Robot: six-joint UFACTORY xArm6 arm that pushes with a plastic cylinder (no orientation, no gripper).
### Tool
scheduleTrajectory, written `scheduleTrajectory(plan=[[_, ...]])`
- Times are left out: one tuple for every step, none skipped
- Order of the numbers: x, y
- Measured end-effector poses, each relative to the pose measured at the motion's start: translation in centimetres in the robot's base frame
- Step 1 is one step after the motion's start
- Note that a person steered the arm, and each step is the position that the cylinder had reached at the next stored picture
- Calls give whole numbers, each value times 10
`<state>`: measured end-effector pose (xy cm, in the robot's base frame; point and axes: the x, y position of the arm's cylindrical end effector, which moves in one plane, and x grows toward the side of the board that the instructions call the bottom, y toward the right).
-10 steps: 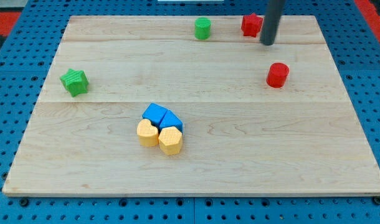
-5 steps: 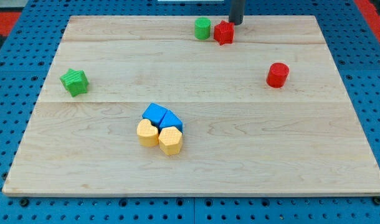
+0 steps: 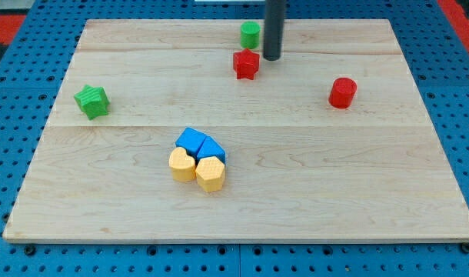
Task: Move the red star into the green star
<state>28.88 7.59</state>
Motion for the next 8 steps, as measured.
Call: scheduleTrajectory(plan=[[10, -28], [18, -105], [31, -91], [55, -126], [58, -175], [34, -160], [33, -196], [41, -242]])
